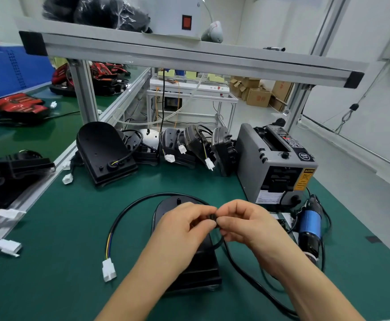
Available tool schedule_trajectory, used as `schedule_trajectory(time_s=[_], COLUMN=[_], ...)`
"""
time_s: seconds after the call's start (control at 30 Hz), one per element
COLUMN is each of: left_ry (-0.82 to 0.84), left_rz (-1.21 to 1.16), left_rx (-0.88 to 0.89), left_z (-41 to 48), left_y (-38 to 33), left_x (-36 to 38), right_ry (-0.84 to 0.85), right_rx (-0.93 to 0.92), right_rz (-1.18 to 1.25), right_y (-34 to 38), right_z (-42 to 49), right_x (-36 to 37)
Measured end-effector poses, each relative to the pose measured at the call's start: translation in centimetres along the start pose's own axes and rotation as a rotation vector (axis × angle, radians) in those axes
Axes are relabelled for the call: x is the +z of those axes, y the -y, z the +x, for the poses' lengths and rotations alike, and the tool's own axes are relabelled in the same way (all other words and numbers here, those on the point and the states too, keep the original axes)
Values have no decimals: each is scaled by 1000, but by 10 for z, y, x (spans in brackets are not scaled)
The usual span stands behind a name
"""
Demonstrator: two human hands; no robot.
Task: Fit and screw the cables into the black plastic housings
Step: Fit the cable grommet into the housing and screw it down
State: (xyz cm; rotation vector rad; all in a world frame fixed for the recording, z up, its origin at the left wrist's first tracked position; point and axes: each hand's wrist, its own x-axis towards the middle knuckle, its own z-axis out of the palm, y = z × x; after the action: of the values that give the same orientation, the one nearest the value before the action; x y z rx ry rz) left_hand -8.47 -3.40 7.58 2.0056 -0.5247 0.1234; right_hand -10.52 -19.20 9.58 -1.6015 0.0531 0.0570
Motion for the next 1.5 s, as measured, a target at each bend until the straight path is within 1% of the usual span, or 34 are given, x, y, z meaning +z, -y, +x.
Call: schedule_trajectory(time_s=[0.1,0.2,0.37,0.43,0.47,0.5,0.57,0.7,0.73,0.8,0.83,0.87,0.97,1.03,1.13,1.2,1.3,1.5], left_ry=[7,-57,-71,-106,-130,-152,-166,-166,-166,-162,-163,-171,-210,-204,-202,-216,-205,-180], left_rz=[-67,-132,-272,-286,-273,-235,-82,426,481,473,446,411,258,230,330,343,308,221], left_rx=[-37,-81,-198,-219,-212,-183,-45,380,454,524,512,464,215,127,125,103,45,20], left_z=[-1,-1,-2,-4,-6,-8,-14,-27,-31,-38,-42,-46,-58,-62,-63,-62,-61,-61], left_y=[3,4,3,2,1,1,2,5,7,14,18,22,31,32,30,29,29,30], left_x=[-3,-5,-7,-6,-6,-5,-6,-12,-13,-16,-17,-18,-21,-17,-7,-3,1,-1], right_ry=[-4,-12,-118,-174,-200,-219,-226,-170,-156,-132,-134,-143,-193,-237,-285,-310,-360,-403], right_rx=[18,-4,-194,-239,-241,-228,-177,-71,-52,-13,8,21,29,9,-24,-54,-103,-162], right_rz=[6,-33,-336,-363,-334,-285,-178,-25,-11,-22,-41,-57,-140,-234,-347,-422,-545,-711], right_y=[-1,-3,-6,-9,-10,-11,-14,-19,-21,-25,-27,-29,-39,-45,-49,-51,-52,-55], right_z=[-2,-5,-8,-10,-10,-10,-12,-21,-25,-32,-35,-37,-42,-44,-45,-45,-45,-47], right_x=[2,8,18,22,23,24,26,30,32,34,35,35,35,36,43,49,54,59])
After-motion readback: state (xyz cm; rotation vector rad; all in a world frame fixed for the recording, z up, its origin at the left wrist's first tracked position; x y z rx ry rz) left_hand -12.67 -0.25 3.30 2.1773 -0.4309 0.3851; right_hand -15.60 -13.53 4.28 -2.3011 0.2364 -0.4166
